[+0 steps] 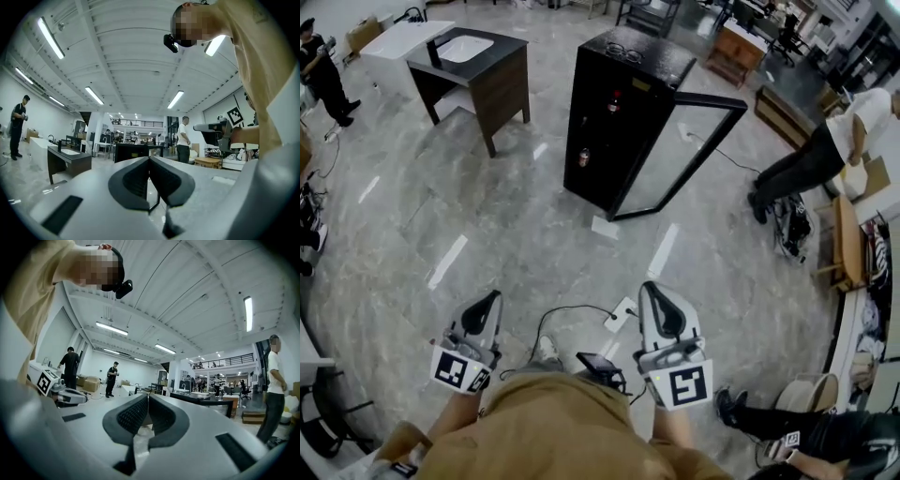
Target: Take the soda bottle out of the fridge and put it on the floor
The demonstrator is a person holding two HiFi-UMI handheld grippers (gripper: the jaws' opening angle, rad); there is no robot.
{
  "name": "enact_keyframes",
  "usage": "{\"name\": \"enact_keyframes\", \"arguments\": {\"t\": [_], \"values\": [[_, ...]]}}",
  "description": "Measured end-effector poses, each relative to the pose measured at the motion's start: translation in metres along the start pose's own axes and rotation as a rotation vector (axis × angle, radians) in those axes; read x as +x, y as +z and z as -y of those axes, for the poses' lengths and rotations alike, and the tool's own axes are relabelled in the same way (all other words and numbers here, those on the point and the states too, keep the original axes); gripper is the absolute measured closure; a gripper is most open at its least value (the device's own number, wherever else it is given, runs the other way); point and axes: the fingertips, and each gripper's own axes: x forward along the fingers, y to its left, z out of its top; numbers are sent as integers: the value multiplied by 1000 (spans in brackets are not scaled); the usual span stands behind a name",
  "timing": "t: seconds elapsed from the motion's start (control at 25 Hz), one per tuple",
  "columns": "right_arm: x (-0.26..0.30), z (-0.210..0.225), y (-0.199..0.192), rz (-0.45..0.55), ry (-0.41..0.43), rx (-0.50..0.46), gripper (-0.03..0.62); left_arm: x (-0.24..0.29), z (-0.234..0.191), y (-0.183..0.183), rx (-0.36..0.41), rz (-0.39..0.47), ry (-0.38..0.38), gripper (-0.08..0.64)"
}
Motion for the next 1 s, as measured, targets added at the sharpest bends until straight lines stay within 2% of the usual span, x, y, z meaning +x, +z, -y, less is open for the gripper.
{"name": "enact_keyframes", "arguments": {"t": [0.2,0.4,0.76,1.0], "values": [[38,-9,5,22,-19,-20,589,19,-36,0,24,9,-37,558],[62,-10,6,34,-23,-5,589,27,-51,1,31,-1,-64,558],[103,-10,1,61,13,-4,589,36,-84,-6,27,-11,-27,558],[132,19,-8,73,8,20,589,71,-97,-11,29,-41,-24,558]]}}
